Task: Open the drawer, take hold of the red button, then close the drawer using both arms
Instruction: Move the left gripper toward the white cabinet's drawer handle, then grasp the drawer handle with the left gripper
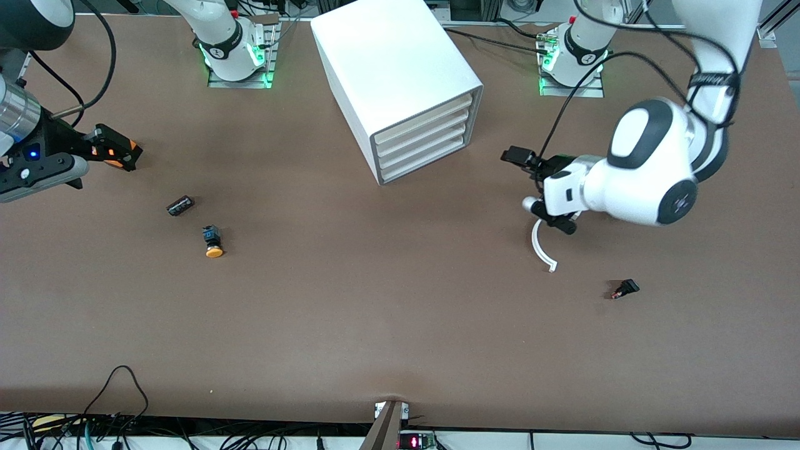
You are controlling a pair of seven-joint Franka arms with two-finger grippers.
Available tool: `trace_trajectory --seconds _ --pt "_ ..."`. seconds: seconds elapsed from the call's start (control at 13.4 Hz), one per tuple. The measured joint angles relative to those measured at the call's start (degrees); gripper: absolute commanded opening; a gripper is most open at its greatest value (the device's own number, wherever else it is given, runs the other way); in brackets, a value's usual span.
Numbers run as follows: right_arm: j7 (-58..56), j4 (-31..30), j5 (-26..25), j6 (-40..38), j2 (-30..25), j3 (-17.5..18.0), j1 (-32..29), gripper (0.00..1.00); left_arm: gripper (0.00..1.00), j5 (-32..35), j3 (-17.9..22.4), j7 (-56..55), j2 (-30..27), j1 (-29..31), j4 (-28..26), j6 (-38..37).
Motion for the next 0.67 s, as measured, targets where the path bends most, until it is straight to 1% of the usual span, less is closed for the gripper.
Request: trace_trajectory --seconds 0.15,0.3,0.52,0.67 --pt "0.0 0.05 0.0 0.04 0.07 0.0 0.0 0.99 0.99 -2.23 -0.09 1.8 2.73 0.02 0.01 0.07" --pt "0.0 0.15 0.0 0.04 0.07 0.0 0.0 0.99 0.93 -6.36 -0.38 5.29 4.95 0.0 -0.32 0.03" --pt "0.0 0.24 0.0 0.04 0.07 0.0 0.0 0.99 0.75 -12.68 -0.8 13.19 9.05 -0.41 -2.57 0.09" --pt "0.0 0.25 0.0 0.03 0.07 0.0 0.0 0.99 0.66 -15.86 -0.92 20.12 11.89 -1.05 -4.2 0.78"
